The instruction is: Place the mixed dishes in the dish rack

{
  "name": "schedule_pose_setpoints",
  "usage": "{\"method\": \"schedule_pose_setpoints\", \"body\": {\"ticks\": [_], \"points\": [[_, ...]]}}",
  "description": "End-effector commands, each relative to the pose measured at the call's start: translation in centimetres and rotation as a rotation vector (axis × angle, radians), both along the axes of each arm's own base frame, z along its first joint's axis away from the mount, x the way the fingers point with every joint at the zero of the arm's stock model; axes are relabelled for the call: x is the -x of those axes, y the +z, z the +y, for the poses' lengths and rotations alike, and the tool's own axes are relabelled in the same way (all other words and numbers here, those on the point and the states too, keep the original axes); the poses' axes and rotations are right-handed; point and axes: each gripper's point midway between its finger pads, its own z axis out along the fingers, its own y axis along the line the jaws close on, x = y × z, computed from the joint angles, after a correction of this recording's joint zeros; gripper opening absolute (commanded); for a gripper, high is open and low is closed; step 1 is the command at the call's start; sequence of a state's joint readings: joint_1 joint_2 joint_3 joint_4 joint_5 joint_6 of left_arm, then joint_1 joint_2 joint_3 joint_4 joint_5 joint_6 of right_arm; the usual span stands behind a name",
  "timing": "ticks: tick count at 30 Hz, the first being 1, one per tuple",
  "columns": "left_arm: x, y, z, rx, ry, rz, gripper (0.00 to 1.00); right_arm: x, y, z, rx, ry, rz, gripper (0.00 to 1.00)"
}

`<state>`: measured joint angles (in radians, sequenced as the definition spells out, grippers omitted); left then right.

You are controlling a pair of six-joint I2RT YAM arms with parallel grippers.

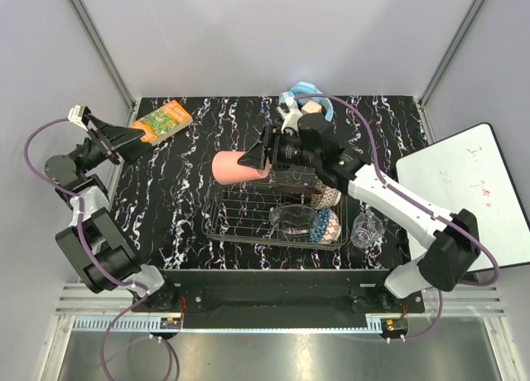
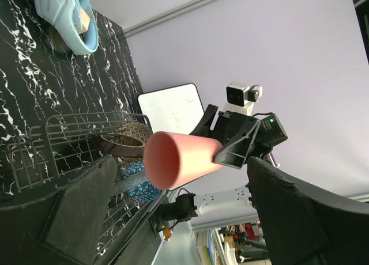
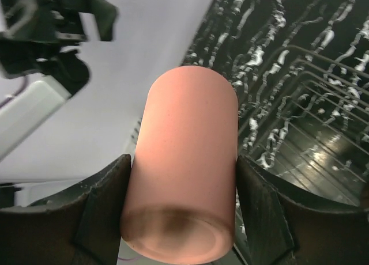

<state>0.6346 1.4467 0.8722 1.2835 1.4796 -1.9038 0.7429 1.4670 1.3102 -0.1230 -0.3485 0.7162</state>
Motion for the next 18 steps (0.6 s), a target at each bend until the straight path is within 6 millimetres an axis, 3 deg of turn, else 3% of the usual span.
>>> {"method": "schedule_pose_setpoints", "body": {"ticks": [1,5,6,8,9,10,11,12,13,16,18], "points": [[3.8,-1.4,-1.5,-0.386,-0.121,-0.236,0.99,-1.3,0.2,-0.9,0.126,-0.031,-0.052,0.0],[5.5,-0.1,-2.7,-0.47,-0.115,-0.337,0.99,-3.1,-1.3,-1.1,0.241,-0.071,-0.045,0.0],[6.3,0.5,-3.2,-0.512,-0.106,-0.38,0.99,-3.8,-3.0,-0.9,0.292,-0.075,-0.03,0.0],[6.8,1.3,-2.0,-0.599,-0.038,-0.449,0.99,-4.6,-4.0,-1.1,0.357,-0.094,-0.007,0.0],[7.4,1.9,-1.4,-0.674,0.005,-0.507,0.99,-5.1,-5.6,-0.7,0.395,-0.087,0.007,0.0],[7.6,1.9,0.0,-0.753,0.066,-0.554,0.99,-5.5,-5.5,-0.7,0.42,-0.104,0.004,0.0],[7.9,1.8,4.2,-0.934,0.214,-0.614,0.99,-5.5,-6.0,-0.4,0.441,-0.104,0.006,0.0],[8.6,2.0,6.0,-1.026,0.289,-0.629,0.99,-5.9,-7.3,-0.2,0.477,-0.101,0.017,0.0],[9.9,1.9,9.4,-1.114,0.421,-0.578,0.99,-5.9,-7.2,0.0,0.495,-0.104,0.011,0.0],[12.9,2.1,13.6,-1.33,0.597,-0.534,0.99,-6.0,-8.3,0.6,0.547,-0.1,0.004,0.0],[14.3,2.9,14.5,-1.516,0.657,-0.555,0.99,-5.8,-9.1,1.0,0.56,-0.089,0.009,0.0]]}}
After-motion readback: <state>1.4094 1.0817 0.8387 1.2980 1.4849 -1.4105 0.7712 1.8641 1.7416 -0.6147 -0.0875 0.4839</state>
